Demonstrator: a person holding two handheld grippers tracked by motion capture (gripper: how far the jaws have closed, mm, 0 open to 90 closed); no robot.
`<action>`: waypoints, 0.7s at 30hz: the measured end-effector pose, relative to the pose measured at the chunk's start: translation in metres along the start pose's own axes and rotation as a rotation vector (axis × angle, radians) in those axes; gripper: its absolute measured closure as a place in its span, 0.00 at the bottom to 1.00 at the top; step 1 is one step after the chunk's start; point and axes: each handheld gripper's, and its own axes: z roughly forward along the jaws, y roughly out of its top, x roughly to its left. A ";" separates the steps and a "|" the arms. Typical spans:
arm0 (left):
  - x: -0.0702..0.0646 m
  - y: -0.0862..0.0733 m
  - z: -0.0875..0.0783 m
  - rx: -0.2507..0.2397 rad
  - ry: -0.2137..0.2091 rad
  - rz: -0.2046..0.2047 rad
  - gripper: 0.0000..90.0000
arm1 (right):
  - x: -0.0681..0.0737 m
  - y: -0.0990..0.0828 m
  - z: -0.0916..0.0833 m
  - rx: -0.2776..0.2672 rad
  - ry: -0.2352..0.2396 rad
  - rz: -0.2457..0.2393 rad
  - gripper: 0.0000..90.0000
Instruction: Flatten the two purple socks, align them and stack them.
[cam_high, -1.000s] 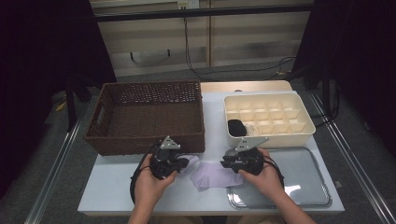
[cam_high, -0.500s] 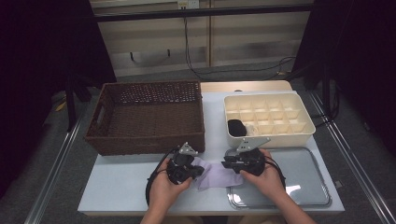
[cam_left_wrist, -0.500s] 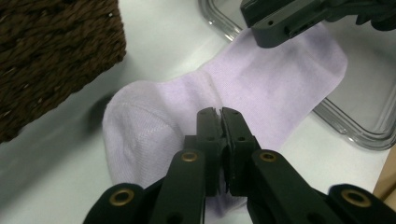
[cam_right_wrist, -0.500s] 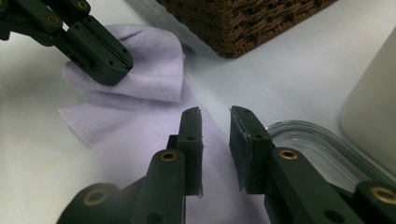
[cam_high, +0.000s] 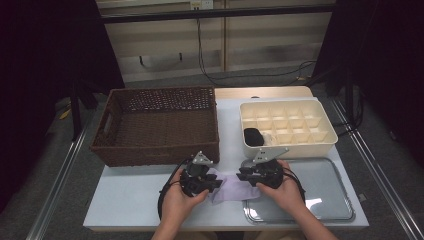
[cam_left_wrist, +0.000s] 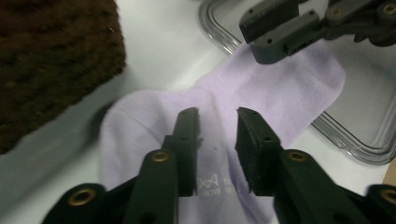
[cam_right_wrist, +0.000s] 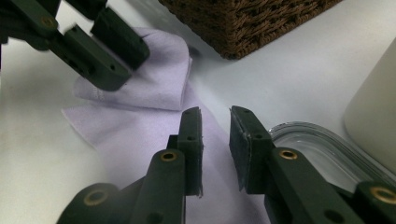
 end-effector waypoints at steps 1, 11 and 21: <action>0.001 0.001 -0.002 -0.010 0.013 0.005 0.69 | 0.000 0.000 0.000 0.000 -0.001 0.002 0.82; 0.024 -0.007 -0.020 -0.029 0.111 -0.041 0.66 | 0.000 0.000 0.002 0.003 0.002 0.001 0.82; 0.031 -0.017 -0.008 0.055 0.091 -0.073 0.88 | 0.000 -0.001 0.002 0.004 0.000 -0.003 0.82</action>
